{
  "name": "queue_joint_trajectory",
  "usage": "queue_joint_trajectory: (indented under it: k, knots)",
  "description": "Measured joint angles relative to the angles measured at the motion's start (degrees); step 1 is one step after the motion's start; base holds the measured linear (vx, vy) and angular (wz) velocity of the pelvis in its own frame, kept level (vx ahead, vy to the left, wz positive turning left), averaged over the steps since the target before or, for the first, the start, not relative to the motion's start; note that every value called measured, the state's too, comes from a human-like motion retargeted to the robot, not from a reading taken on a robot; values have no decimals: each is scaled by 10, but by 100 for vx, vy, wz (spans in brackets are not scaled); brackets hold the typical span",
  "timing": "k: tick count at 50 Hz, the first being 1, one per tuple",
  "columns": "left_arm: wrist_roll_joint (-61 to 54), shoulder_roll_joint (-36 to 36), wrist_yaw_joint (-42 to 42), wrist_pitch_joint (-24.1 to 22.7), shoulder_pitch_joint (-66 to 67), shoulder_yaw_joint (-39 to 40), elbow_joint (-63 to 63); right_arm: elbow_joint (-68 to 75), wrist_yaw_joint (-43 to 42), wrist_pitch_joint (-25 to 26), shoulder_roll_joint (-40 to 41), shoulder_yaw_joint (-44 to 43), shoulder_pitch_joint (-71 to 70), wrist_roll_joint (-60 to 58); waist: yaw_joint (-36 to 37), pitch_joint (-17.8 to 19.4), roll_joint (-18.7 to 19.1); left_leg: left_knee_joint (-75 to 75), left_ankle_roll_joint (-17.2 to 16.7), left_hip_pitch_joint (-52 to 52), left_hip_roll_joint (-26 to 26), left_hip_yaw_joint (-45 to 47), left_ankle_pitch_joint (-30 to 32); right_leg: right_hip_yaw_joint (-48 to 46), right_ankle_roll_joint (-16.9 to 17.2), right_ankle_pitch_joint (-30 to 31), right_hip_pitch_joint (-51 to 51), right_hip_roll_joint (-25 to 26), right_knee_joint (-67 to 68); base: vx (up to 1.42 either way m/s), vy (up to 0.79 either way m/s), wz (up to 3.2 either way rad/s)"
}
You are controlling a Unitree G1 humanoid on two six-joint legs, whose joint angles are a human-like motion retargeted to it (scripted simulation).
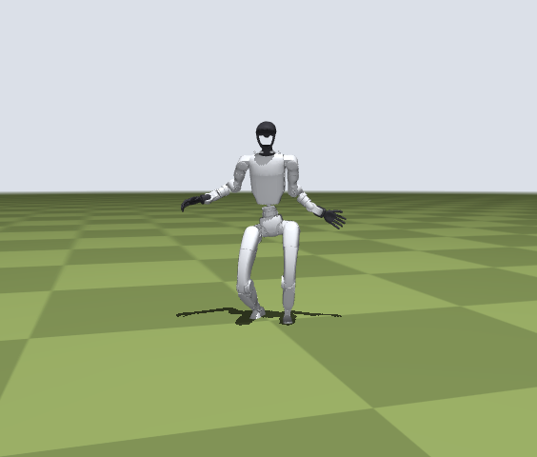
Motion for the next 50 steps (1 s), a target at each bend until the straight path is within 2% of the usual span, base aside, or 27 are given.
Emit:
queue_joint_trajectory:
  k: [3, 5, 9, 13, 16, 20, 25, 31, 35, 39, 43, 45, 48, 50]
  knots:
    - [-30, 2, -75, 17, 28, 27, -10, -58, 85, -8, 26, -41, 56, 28, -61, -68, -37, 2, 17, -76, -63, -6, 5, 45, 3, 47, -129, -44, 124, 13, 11, 127]
    - [-25, 2, -119, 38, 63, 28, -43, -97, 147, -4, 41, -62, 105, 44, -87, -97, -47, 4, 22, -100, -83, -10, 4, 71, -1, 75, -183, -43, 193, 15, 7, 88]
    - [7, 24, -207, 77, 140, -11, -136, -119, 287, 7, 36, -71, 198, 66, -113, -125, -51, 8, 19, -119, -92, -15, 0, 97, -12, 100, -247, -13, 296, 12, 3, 53]
    - [58, 103, -291, 98, 206, -87, -212, -58, 405, 15, -40, -32, 256, 74, -124, -146, -43, -25, 2, -115, -88, -20, 10, 100, -19, 91, -296, 14, 348, 9, -1, 32]
    - [98, 194, -328, 96, 228, -148, -228, 25, 439, 10, -128, 17, 251, 66, -128, -160, -29, -72, -14, -100, -83, -28, 27, 90, -19, 71, -329, 21, 341, 8, -4, 32]
    - [143, 306, -333, 80, 209, -208, -198, 120, 402, -3, -229, 92, 186, 55, -126, -174, -7, -143, -35, -73, -74, -40, 49, 66, -17, 31, -366, 10, 266, 11, -6, 29]
    - [177, 374, -282, 56, 128, -242, -119, 187, 288, -11, -282, 170, 49, 60, -110, -190, 15, -226, -48, -38, -57, -52, 68, 31, 1, -8, -389, 1, 84, 16, -8, 14]
    - [207, 366, -181, 38, 39, -203, -30, 187, 160, -6, -286, 198, -82, 70, -68, -230, 24, -255, -45, -24, -35, -44, 70, 15, 24, -16, -373, 25, -125, 19, -8, -17]
    - [213, 345, -128, 35, 11, -147, 9, 152, 107, -1, -286, 187, -126, 68, -48, -252, 14, -217, -31, -14, -33, -42, 53, 27, 18, -11, -337, 35, -147, 23, -7, -11]
    - [202, 323, -96, 34, 4, -90, 22, 103, 66, 4, -281, 158, -149, 60, -39, -256, 14, -128, -29, -2, -8, -15, 30, 36, -5, -28, -285, 55, -126, 28, -7, -3]
    - [184, 303, -85, 35, 5, -50, -6, 40, 35, 8, -263, 113, -154, 64, -23, -252, 46, 29, -51, -16, 75, -10, 11, 12, -43, -51, -227, 119, -123, 29, -12, -38]
    - [177, 295, -88, 37, 0, -41, -38, 5, 23, 10, -247, 88, -154, 72, -10, -247, 82, 125, -74, -27, 151, -13, 17, -12, -68, -55, -197, 176, -136, 29, -12, -63]
    - [172, 290, -101, 37, -25, -54, -109, -46, 9, 5, -222, 53, -157, 96, 1, -236, 134, 271, -117, -41, 266, -17, 106, -38, -106, -58, -159, 256, -155, 24, -14, -48]
    - [175, 288, -111, 37, -56, -78, -168, -82, -1, 2, -206, 30, -160, 116, 2, -225, 160, 365, -133, -73, 322, -36, 164, -49, -129, -56, -140, 297, -166, 15, -17, -22]
